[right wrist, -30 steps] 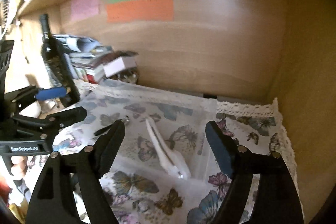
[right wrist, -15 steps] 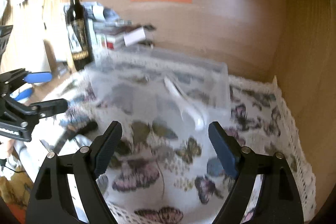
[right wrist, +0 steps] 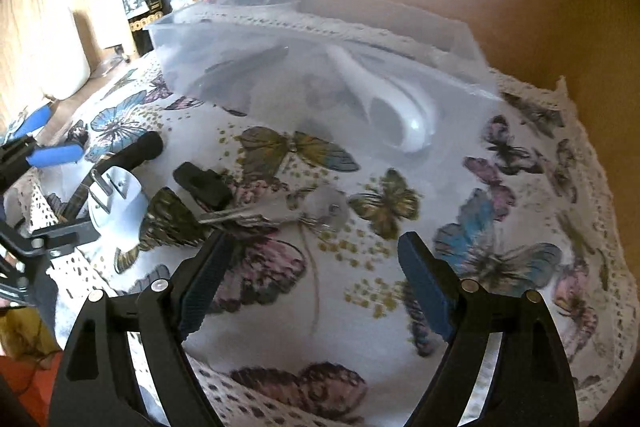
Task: Organize rigid objects
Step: 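Grasp the black-and-orange case with the left tool while the right tool grasps the silver keys, then lower the case and keys into the clear box and open both tools, then grasp a black marker with the left tool while the right tool grasps a small black item, then carry both black items into the clear box and open both tools, then grasp the white plug adapter with the left tool while the right tool grasps the black cone-shaped piece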
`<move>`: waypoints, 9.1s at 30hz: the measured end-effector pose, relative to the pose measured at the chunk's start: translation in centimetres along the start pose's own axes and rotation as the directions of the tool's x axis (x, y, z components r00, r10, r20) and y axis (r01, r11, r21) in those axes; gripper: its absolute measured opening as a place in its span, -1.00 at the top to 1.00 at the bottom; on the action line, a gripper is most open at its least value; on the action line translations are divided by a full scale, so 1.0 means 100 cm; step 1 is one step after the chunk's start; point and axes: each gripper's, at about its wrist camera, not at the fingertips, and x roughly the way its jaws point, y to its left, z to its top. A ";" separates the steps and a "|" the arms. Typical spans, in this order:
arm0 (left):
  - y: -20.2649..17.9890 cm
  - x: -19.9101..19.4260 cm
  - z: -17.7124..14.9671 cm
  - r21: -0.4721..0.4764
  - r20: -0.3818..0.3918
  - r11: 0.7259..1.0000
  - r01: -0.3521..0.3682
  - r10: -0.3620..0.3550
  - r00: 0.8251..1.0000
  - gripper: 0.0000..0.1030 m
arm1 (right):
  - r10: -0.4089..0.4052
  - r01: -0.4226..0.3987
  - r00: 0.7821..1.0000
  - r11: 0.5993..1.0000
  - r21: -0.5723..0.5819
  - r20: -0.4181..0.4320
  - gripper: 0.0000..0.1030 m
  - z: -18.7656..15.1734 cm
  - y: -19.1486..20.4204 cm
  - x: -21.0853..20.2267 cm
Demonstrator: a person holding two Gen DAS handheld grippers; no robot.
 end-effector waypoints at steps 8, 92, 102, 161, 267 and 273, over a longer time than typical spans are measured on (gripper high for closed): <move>0.008 -0.006 0.000 -0.042 0.020 0.999 0.002 -0.002 1.000 0.38 | 0.039 -0.039 0.997 0.999 0.003 -0.073 -0.91 0.013 0.009 0.014; 0.029 0.034 0.165 -0.056 0.134 0.998 0.020 -0.012 0.991 0.09 | -0.001 -0.008 0.991 0.998 0.067 0.134 -0.31 0.126 -0.027 0.018; 0.021 -0.027 0.143 -0.029 0.251 0.999 -0.024 0.031 0.968 -0.72 | -0.006 -0.012 0.965 0.998 0.069 0.262 -0.49 0.109 -0.021 -0.044; 0.020 -0.044 0.083 -0.022 0.201 0.999 0.031 -0.026 0.979 0.56 | 0.028 -0.033 0.982 0.999 0.019 0.188 0.65 0.047 0.015 -0.047; 0.013 -0.037 0.001 -0.110 0.127 0.994 0.002 0.012 0.992 0.26 | 0.074 -0.076 0.995 0.997 0.017 0.070 0.35 0.007 0.079 0.001; 0.010 -0.050 0.025 -0.108 0.174 0.993 0.053 -0.034 0.984 0.26 | 0.045 -0.052 0.989 0.998 0.047 0.137 0.35 0.013 0.059 -0.024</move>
